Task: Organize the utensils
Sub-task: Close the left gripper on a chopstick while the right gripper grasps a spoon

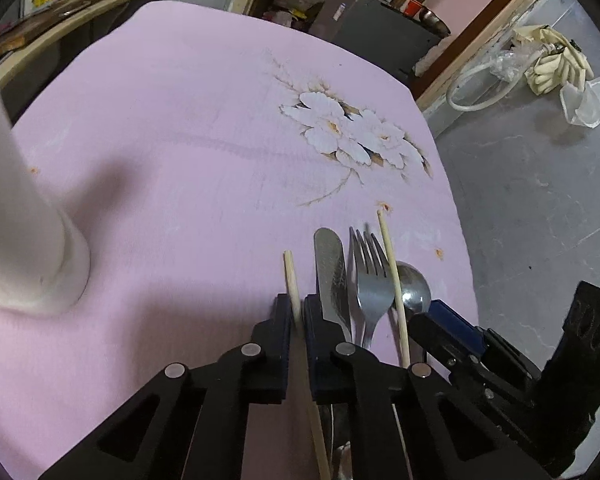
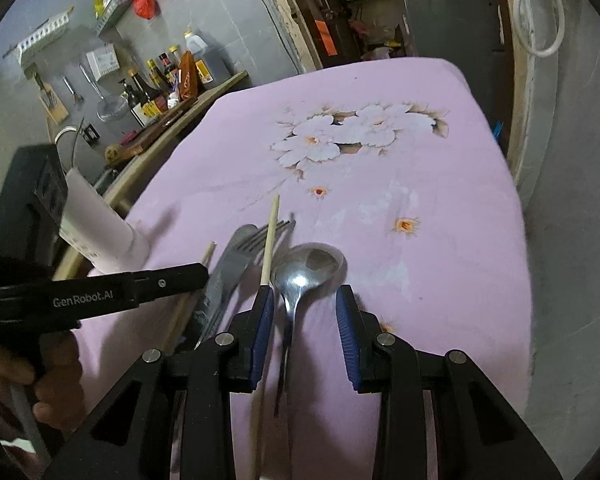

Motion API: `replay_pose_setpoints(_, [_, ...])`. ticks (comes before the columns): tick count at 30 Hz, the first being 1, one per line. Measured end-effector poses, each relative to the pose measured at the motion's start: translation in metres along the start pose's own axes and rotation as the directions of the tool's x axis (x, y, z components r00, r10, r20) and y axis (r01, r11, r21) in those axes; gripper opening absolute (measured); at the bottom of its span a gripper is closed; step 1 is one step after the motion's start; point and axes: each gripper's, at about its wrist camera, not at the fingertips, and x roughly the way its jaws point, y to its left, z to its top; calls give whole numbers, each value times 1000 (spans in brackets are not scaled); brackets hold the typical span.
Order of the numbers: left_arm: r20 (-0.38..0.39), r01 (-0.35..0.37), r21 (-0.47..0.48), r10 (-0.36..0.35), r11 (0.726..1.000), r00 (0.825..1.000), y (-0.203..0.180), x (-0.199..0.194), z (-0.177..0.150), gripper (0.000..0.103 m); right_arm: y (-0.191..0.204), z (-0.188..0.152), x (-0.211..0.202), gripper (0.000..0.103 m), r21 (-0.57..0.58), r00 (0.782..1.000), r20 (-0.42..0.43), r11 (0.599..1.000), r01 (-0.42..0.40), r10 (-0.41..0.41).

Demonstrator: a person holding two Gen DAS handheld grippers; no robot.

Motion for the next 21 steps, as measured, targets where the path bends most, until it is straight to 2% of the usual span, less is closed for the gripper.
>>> replay_pose_setpoints(5, [-13,6,17,-5,1000,1000,3,2,6,7,-7,8,12,29,81,997,-26,995,-64,66])
replay_pose_setpoints(11, [-17,5,29,-5,1000,1000,4,0,6,7,-11,10,24,29,200,991,-18,972,-126,132])
replay_pose_setpoints(13, [-17,4,33,-4,999,1000,5,-1,6,7,-12,11,28,23,226,991,-11,966,-129,135])
replay_pose_setpoints(14, [-15,2,36,-1,999,1000,6,-2,6,7,-11,12,30,16,235,991,-12,964,-125,131])
replay_pose_setpoints(21, [-34,0,34,1,999,999,12,-4,8,7,-1,25,42,13,243,990,-54,964,-112,128])
